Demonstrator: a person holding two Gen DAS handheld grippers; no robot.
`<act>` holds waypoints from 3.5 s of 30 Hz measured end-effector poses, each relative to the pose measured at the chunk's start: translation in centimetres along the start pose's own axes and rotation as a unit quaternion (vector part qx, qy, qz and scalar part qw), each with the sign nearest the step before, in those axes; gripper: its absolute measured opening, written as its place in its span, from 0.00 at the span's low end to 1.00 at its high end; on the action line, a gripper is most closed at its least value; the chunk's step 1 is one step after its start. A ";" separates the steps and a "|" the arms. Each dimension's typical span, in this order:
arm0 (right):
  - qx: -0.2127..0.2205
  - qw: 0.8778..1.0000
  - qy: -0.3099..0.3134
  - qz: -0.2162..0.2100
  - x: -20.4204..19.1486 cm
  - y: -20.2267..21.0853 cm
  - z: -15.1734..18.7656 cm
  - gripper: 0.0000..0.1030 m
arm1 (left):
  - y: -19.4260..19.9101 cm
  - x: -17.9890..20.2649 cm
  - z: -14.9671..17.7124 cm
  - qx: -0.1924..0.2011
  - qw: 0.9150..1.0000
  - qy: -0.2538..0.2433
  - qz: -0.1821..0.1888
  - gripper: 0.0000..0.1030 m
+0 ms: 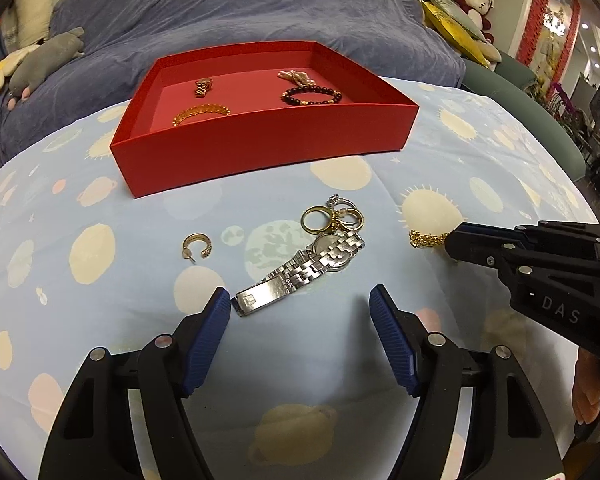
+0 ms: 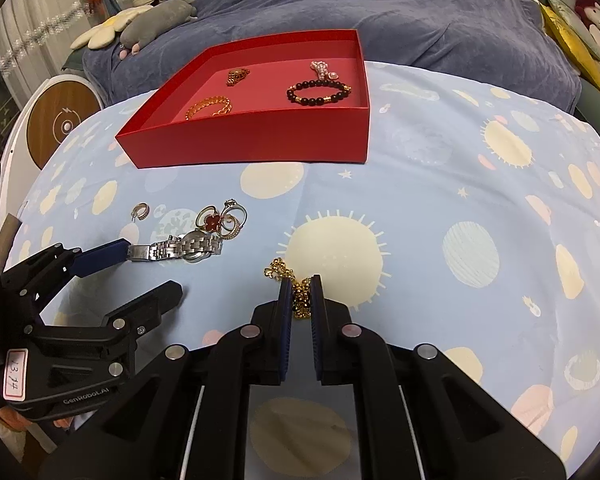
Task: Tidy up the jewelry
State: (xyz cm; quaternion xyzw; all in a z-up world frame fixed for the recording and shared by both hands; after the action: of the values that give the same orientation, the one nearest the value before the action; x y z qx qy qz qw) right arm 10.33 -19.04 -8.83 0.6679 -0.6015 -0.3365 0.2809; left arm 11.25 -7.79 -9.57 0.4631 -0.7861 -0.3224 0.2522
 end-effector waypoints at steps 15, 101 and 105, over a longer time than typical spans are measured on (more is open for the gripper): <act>-0.006 1.000 -0.015 -0.002 0.9 0.4 0.2 0.08 | -1.6 1.1 -1.3 0.010 0.999 -0.043 -0.017 0.29; 0.104 0.994 -0.014 -0.025 -2.0 4.8 -10.4 0.04 | 8.1 -5.2 -7.5 0.083 0.995 0.056 -0.021 0.09; 0.115 0.993 -0.022 -0.031 -1.3 4.7 -12.9 0.04 | 8.7 -6.3 -10.5 0.103 0.993 0.052 -0.032 0.09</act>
State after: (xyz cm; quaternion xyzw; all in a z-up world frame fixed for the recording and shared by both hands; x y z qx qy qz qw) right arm 17.53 -18.67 2.93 0.7065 -0.6214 -0.2880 0.1782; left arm 16.45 -1.88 3.23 0.5280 -0.7856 -0.2229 0.2332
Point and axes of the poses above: each gripper's, at about its wrist camera, not at the fingertips, and y roughly against the way its jaws point, x to its right, z to its underside, the point moved 10 cm from there along -y, roughly the way its jaws point, and after that the axes turned 5 degrees about x, right-handed, at the moved point
